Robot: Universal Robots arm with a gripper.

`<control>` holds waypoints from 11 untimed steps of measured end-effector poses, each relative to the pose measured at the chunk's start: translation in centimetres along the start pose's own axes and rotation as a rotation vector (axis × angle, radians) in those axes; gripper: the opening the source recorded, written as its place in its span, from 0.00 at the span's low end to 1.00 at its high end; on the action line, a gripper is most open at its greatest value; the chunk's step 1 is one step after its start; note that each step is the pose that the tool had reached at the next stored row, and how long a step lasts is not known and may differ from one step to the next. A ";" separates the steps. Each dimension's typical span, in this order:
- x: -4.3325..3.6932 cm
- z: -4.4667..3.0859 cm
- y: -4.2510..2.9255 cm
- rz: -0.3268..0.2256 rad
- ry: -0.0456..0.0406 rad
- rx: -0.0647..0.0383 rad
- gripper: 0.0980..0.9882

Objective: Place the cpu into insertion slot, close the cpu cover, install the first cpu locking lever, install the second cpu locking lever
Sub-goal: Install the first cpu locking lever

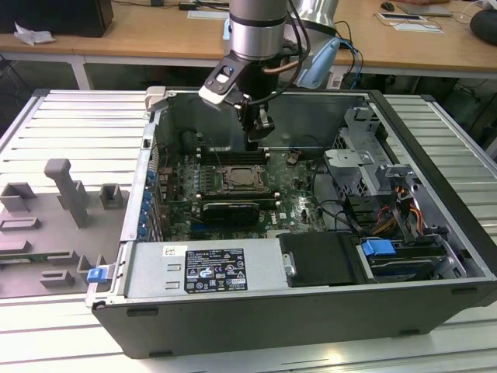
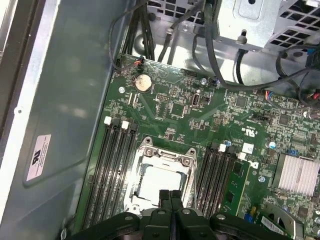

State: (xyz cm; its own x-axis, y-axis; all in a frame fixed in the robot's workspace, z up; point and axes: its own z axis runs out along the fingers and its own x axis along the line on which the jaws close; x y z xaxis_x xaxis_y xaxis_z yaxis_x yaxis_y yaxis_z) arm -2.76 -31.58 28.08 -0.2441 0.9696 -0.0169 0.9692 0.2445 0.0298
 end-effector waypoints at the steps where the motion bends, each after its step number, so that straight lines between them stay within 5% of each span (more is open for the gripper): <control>1: 0.01 0.02 0.00 -0.010 0.0005 0.000 0.01; 11: 0.02 0.08 0.00 -0.100 0.0037 0.001 0.01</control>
State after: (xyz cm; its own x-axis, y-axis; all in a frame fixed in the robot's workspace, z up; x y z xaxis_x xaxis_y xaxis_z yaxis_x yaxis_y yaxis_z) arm -2.77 -31.56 28.00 -0.3401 0.9402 -0.0162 0.9399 0.3405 0.0275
